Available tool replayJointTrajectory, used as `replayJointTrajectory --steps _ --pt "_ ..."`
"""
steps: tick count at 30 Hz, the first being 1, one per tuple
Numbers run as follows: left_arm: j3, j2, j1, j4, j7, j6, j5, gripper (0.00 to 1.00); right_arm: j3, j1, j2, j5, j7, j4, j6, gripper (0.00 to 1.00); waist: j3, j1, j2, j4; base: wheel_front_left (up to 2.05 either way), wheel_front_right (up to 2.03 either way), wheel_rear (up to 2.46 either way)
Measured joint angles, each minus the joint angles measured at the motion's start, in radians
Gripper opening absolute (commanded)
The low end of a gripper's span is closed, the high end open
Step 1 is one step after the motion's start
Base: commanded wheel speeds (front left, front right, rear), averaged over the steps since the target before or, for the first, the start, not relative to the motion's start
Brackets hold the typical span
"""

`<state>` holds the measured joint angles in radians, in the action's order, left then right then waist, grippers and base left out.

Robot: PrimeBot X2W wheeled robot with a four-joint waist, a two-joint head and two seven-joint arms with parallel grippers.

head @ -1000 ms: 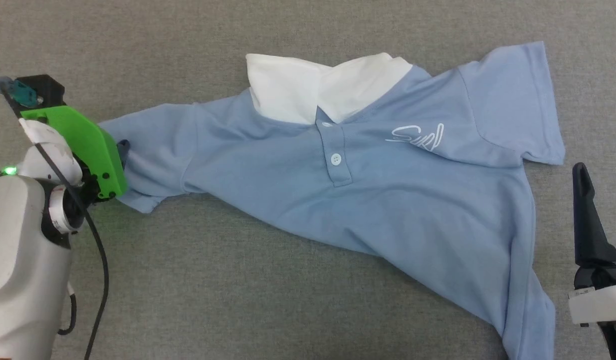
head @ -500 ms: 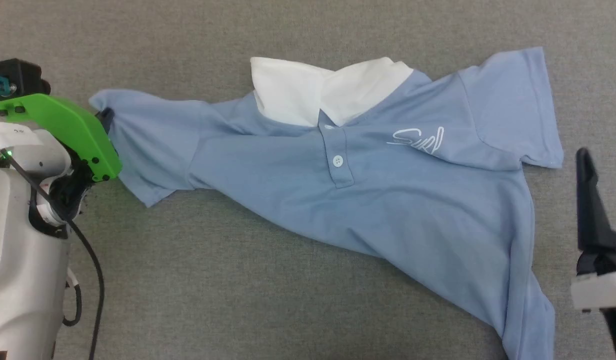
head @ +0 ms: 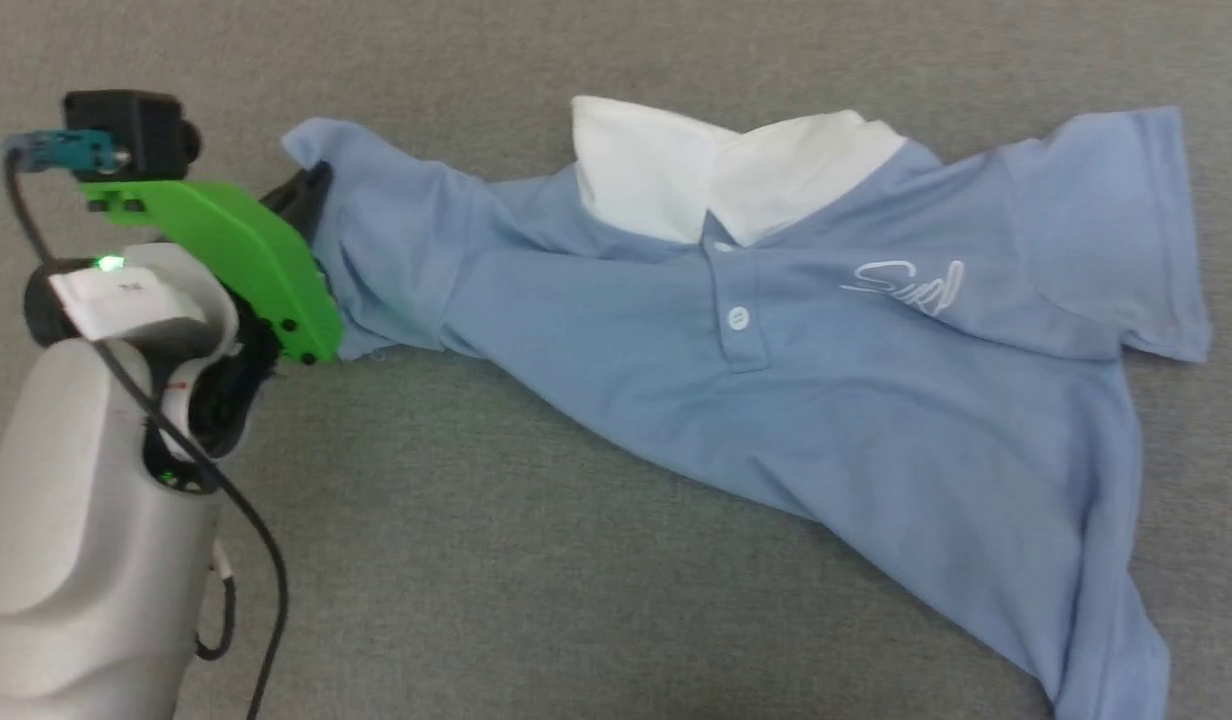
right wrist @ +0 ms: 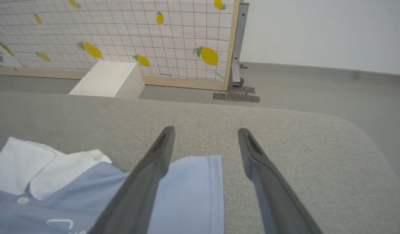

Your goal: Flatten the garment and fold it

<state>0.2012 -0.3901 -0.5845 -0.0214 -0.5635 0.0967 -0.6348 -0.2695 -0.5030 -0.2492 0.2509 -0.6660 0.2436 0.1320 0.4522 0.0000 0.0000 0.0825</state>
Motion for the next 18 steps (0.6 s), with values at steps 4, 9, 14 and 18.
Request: replayJointTrajectory --steps 4,9,14,18 --pt "0.028 0.017 -0.002 0.032 -0.009 0.007 0.015 0.00 -0.001 -0.081 -0.048 -0.053 -0.106 -0.113 0.000 1.00 0.020 0.0000 0.0000 0.030 0.00 0.00 0.00" --pt "0.052 0.028 -0.012 0.063 -0.026 0.015 0.036 0.00 -0.012 -0.115 -0.078 -0.123 -0.200 -0.225 0.000 1.00 0.048 0.0000 0.0000 0.068 0.00 0.00 0.00" --pt "0.072 0.041 -0.013 0.086 -0.039 0.028 0.037 0.00 -0.036 -0.115 -0.075 -0.151 -0.228 -0.274 0.000 1.00 0.072 0.0000 0.0000 0.095 0.00 0.00 0.00" --pt "0.079 0.041 -0.014 0.106 -0.044 0.038 0.047 0.00 -0.043 -0.115 -0.073 -0.157 -0.234 -0.298 0.000 1.00 0.095 0.0000 0.0000 0.109 0.00 0.00 0.00"
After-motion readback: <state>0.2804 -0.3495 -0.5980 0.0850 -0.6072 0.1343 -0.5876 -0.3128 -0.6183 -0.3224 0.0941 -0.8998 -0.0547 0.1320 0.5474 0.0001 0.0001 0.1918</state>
